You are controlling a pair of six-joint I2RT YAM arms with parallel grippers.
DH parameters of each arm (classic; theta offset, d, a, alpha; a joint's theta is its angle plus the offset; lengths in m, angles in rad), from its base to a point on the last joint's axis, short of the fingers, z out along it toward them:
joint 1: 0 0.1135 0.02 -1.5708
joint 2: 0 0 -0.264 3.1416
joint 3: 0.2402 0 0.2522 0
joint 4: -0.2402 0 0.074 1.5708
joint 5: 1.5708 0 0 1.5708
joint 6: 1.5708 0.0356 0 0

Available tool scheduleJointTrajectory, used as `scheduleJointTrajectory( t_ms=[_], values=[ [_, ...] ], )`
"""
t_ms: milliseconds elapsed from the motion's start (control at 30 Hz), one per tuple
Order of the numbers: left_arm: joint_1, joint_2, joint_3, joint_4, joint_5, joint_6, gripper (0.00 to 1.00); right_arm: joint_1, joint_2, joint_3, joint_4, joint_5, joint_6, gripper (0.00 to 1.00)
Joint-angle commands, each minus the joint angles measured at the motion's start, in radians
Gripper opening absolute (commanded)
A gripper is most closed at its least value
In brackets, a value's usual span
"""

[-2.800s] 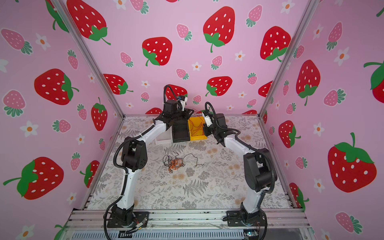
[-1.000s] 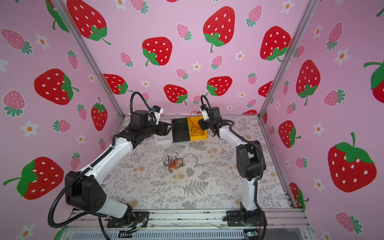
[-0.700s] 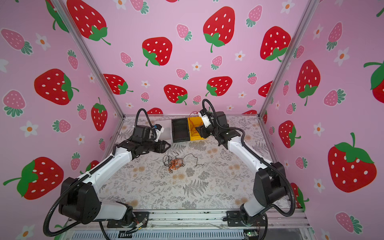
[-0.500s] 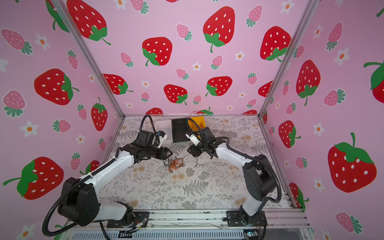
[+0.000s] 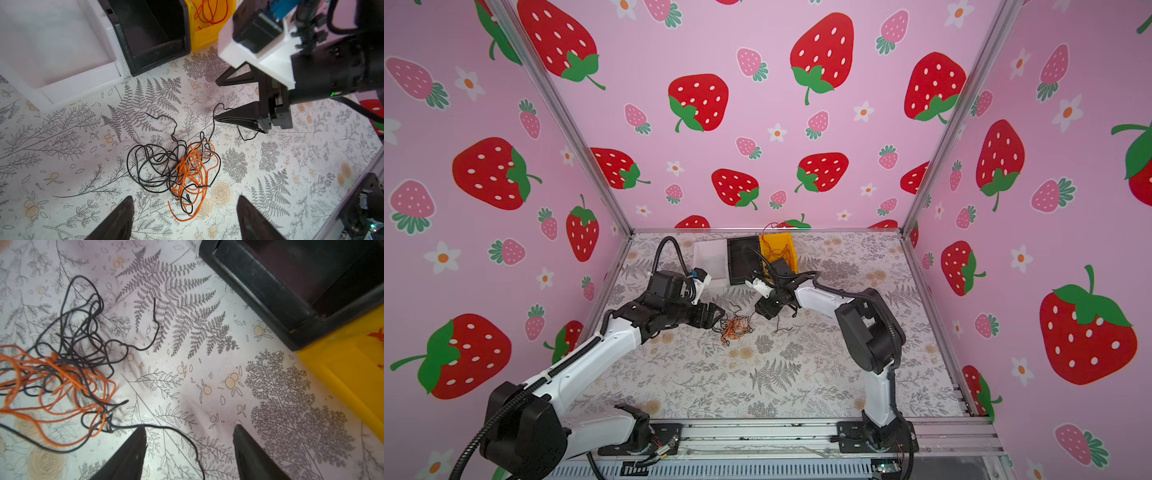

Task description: Untangle the cables

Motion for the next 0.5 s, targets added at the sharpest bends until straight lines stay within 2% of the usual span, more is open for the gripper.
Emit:
scheduleJointTrajectory(
  t_ms=[0,67,133,167,200,233,267,367,467],
  values=[
    [0.0,-0.011,-0.02,0.032,-0.008,0.04,0.79,0.012,0.042,0.012,-0.024,-0.021,-0.057,0.62],
    [0.0,-0.007,-0.017,0.037,-0.004,0.048,0.79,0.019,0.048,0.004,-0.018,-0.027,-0.063,0.53],
    [-0.001,-0.004,-0.009,0.037,-0.013,0.049,0.82,0.026,0.036,-0.016,0.002,-0.014,-0.052,0.35],
    [-0.003,-0.006,-0.008,0.041,-0.027,0.043,0.85,0.027,0.021,-0.033,0.021,-0.009,-0.041,0.27],
    [-0.003,-0.009,-0.008,0.048,-0.034,0.041,0.95,0.027,0.003,-0.048,0.037,-0.005,-0.034,0.21],
    [-0.003,-0.015,-0.008,0.057,-0.038,0.04,0.99,0.029,-0.022,-0.069,0.061,0.004,-0.02,0.15],
    [-0.004,-0.018,-0.008,0.066,-0.047,0.036,0.99,0.029,-0.051,-0.091,0.081,0.013,-0.009,0.1],
    [-0.006,-0.017,0.005,0.079,-0.042,0.028,0.99,0.029,-0.138,-0.146,0.128,0.03,0.016,0.01],
    [-0.01,0.002,0.02,0.073,-0.018,0.027,0.99,0.029,-0.213,-0.186,0.152,0.056,0.036,0.0]
  ],
)
